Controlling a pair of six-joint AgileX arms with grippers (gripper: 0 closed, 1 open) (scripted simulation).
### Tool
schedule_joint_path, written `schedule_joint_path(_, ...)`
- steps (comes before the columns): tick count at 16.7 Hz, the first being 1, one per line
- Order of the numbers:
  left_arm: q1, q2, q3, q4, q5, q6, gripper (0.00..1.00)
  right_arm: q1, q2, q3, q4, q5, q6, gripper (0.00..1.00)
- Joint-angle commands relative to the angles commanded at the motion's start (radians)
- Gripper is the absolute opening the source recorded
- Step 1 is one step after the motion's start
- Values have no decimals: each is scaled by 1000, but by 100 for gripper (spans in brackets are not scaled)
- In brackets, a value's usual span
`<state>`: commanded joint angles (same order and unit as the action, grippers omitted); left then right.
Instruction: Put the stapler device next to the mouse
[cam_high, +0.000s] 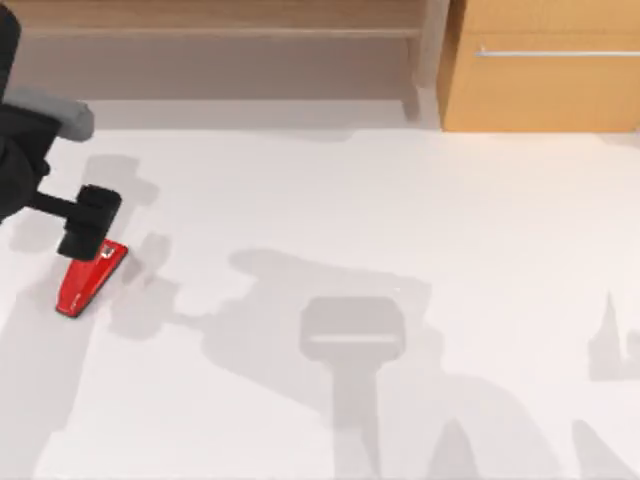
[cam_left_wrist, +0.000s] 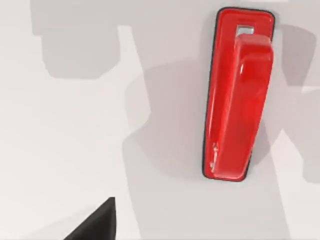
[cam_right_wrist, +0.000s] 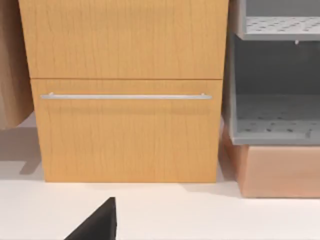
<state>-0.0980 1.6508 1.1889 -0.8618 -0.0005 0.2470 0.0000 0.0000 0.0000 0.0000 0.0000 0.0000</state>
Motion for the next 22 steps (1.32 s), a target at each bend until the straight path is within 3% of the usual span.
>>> schedule_joint_path(4,-14,246,189,-121,-1,37,100,0,0,0,0,0,0,100)
schedule_joint_path(8,-21,348,275,-173,-1,53,100,0,0,0,0,0,0,100)
schedule_joint_path(14,-16,349,271,-168,-1,54,100,0,0,0,0,0,0,100)
schedule_joint_path(22,-19,421,171,3,0,56,100,0,0,0,0,0,0,100)
